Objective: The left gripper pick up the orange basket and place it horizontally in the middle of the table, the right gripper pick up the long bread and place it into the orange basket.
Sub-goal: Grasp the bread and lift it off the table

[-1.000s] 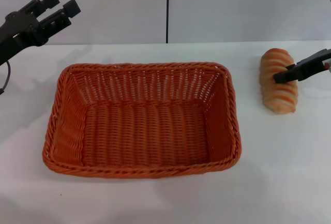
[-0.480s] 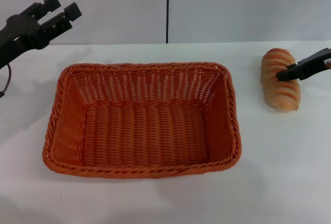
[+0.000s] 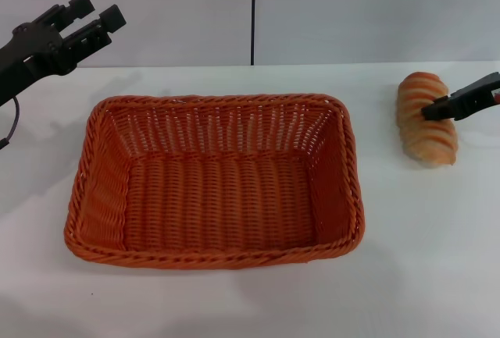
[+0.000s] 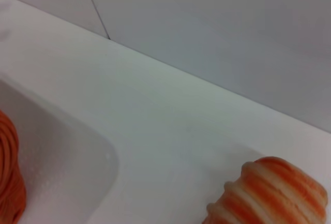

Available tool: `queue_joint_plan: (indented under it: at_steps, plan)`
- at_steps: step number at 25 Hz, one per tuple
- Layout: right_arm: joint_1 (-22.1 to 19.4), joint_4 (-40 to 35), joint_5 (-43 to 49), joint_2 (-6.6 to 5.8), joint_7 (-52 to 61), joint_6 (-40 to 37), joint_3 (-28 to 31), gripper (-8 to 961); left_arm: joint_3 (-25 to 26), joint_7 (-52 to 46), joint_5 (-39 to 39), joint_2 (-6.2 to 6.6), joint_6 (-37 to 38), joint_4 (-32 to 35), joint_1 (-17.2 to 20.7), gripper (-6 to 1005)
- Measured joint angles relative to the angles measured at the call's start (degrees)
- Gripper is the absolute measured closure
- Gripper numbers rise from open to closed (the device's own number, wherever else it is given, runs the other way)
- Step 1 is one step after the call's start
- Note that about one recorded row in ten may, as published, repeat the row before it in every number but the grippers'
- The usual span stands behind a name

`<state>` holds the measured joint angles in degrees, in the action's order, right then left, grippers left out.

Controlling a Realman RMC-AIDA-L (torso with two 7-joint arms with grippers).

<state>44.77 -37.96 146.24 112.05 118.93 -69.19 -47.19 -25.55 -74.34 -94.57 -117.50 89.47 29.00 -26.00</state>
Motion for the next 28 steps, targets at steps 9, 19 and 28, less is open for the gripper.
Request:
queue_joint_plan:
  at_steps: [9, 19, 28]
  plan:
    - [-0.2, -0.4, 0.0, 0.10, 0.0, 0.0, 0.0, 734, 0.0, 0.0, 0.0, 0.05, 0.0, 0.0, -0.3, 203]
    - [-0.1, -1.5, -0.4, 0.35, 0.2, -0.6, 0.1, 811, 0.0, -0.5, 0.0, 0.23, 0.0, 0.0, -0.5, 203]
    - [-6.5, -18.4, -15.5, 1.79, 0.6, -12.0, 2.2, 825, 0.0, -0.6, 0.0, 0.26, 0.2, 0.1, -0.5, 203]
